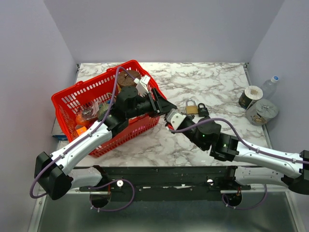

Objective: Unlock with the key
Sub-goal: Pick up the key from the center of the board.

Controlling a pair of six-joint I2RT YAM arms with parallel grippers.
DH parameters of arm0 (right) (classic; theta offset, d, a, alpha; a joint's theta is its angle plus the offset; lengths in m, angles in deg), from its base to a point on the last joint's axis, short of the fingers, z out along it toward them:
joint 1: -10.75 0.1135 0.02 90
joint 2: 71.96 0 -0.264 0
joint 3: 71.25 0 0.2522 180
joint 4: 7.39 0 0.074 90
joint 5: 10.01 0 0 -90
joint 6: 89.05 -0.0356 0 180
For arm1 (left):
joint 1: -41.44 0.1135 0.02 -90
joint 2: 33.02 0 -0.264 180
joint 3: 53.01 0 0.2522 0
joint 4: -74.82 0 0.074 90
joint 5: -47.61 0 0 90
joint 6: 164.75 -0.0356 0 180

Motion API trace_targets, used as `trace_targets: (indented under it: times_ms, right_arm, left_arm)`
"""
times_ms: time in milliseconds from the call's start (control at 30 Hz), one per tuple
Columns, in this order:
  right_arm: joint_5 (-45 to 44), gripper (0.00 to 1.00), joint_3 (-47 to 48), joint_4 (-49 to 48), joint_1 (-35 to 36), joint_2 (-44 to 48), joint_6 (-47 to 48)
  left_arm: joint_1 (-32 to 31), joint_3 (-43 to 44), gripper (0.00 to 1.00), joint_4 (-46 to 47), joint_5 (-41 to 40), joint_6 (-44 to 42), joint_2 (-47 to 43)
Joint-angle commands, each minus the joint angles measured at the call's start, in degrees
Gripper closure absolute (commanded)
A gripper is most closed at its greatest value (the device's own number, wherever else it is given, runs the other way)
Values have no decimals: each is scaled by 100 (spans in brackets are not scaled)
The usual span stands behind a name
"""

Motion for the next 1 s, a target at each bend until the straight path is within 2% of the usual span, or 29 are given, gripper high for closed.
trace_targets:
  times_ms: [0,300,600,667,733,833,900,933,967]
  right_arm:
    - [-444,99,-135,-421,133,-73,380]
    - [-664,99,-302,-641,397,-152,732]
    - [-840,99,-417,-808,643,-232,934]
    - [-840,99,-443,-826,687,-240,951]
    - [-849,98,-452,-843,713,-232,952]
    - [-867,95,-452,-817,722,-240,899]
    - [-884,89,-452,-817,722,-223,715]
    - [-893,84,-452,-791,722,-188,627]
    - [-893,73,-478,-773,722,-162,426]
  left_arm:
    - [54,74,46,40,408,154,24]
    - [159,13,60,22,478,145,-2]
    - [326,-216,88,101,540,198,-73]
    - [344,-242,97,154,558,207,-73]
    - [388,-286,100,154,628,207,-55]
    - [441,-321,100,382,672,102,-37]
    - [484,-400,100,470,646,-12,-64]
    - [537,-427,100,592,576,-56,-81]
    - [572,-470,100,663,532,-109,-116]
